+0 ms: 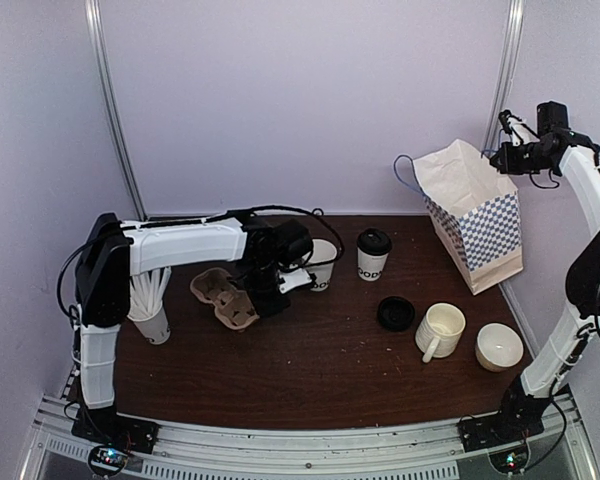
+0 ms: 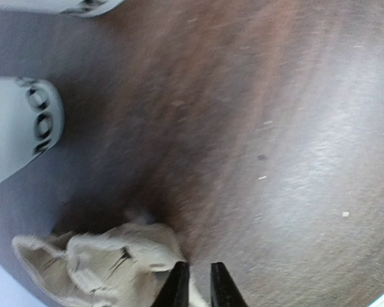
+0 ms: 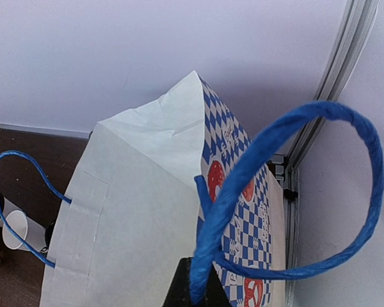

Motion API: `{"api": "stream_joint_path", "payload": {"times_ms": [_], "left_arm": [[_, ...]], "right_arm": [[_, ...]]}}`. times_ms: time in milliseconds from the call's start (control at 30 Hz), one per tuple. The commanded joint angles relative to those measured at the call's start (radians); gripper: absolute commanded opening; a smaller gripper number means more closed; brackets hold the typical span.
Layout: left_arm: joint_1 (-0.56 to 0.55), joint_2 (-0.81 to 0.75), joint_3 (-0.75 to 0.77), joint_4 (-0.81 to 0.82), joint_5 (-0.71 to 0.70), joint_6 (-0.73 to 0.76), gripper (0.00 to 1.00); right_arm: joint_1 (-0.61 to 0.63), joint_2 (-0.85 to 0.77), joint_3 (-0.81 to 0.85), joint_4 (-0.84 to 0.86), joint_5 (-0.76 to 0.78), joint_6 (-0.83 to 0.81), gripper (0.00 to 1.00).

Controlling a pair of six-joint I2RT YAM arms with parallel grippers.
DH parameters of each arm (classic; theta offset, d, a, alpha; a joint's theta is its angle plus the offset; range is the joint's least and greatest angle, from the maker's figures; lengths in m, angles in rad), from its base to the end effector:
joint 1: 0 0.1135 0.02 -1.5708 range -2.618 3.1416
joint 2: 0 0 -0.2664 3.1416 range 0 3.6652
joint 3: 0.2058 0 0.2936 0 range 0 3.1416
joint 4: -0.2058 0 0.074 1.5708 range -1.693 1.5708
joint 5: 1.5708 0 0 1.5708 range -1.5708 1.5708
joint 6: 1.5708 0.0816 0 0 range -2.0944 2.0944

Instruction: Pack the takeout coffee

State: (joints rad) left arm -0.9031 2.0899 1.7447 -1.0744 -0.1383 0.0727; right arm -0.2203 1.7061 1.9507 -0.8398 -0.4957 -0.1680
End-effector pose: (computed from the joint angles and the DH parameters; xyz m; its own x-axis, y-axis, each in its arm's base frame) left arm 0.2975 -0.3591 0.1510 -0.5549 0.8200 -0.1403 0.8073 0.5715 0.1469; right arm 0.4388 -0.0585 0.4235 -0.5073 -0.0371 -0.8610 -0.2809 0.9516 0.1245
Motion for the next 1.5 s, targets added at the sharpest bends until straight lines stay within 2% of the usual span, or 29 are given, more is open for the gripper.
{"api": "stream_joint_path", "payload": {"times_ms": [0, 100, 233, 333, 467, 567, 767, 1067, 1233, 1300, 1367, 1467], "left_arm": [[0.023, -0.086, -0.073, -0.021, -0.210, -0.065, 0.11], [0.083, -0.119, -0.153, -0.002, -0.228, -0.139, 0.10], [0.121, -0.100, -0.197, 0.035, -0.211, -0.094, 0.09], [0.110, -0.056, -0.195, 0.033, -0.142, -0.017, 0.09], [0.046, -0.024, -0.205, 0.025, -0.121, 0.066, 0.11], [0.008, -0.014, -0.193, 0.013, -0.050, 0.103, 0.11], [-0.052, -0.010, -0.114, 0.004, 0.032, 0.132, 0.10], [-0.053, 0.079, 0.057, 0.022, 0.132, 0.171, 0.12], [-0.051, 0.073, 0.097, -0.035, 0.097, 0.171, 0.13], [-0.042, 0.014, 0.071, -0.048, 0.077, 0.155, 0.17], [-0.029, -0.059, 0.014, -0.029, 0.069, 0.144, 0.30], [-0.009, -0.169, -0.088, 0.028, 0.058, 0.154, 0.45]], "right_arm": [[-0.005, -0.016, -0.022, 0.027, -0.019, 0.014, 0.00], [-0.004, -0.024, -0.029, 0.035, -0.029, 0.018, 0.00], [-0.004, -0.025, -0.031, 0.038, -0.041, 0.026, 0.00], [-0.005, -0.025, -0.032, 0.036, -0.044, 0.026, 0.00], [-0.005, -0.036, -0.042, 0.034, -0.041, 0.018, 0.00], [-0.005, -0.040, -0.055, 0.040, -0.035, 0.015, 0.00], [-0.005, -0.037, -0.060, 0.042, -0.045, 0.022, 0.00], [-0.005, -0.024, -0.055, 0.028, -0.050, 0.027, 0.00], [-0.004, -0.034, -0.069, 0.024, -0.050, 0.022, 0.00], [-0.005, -0.041, -0.076, 0.026, -0.051, 0.021, 0.00], [-0.005, -0.045, -0.079, 0.029, -0.054, 0.022, 0.00], [-0.005, -0.041, -0.076, 0.035, -0.064, 0.028, 0.00]]}}
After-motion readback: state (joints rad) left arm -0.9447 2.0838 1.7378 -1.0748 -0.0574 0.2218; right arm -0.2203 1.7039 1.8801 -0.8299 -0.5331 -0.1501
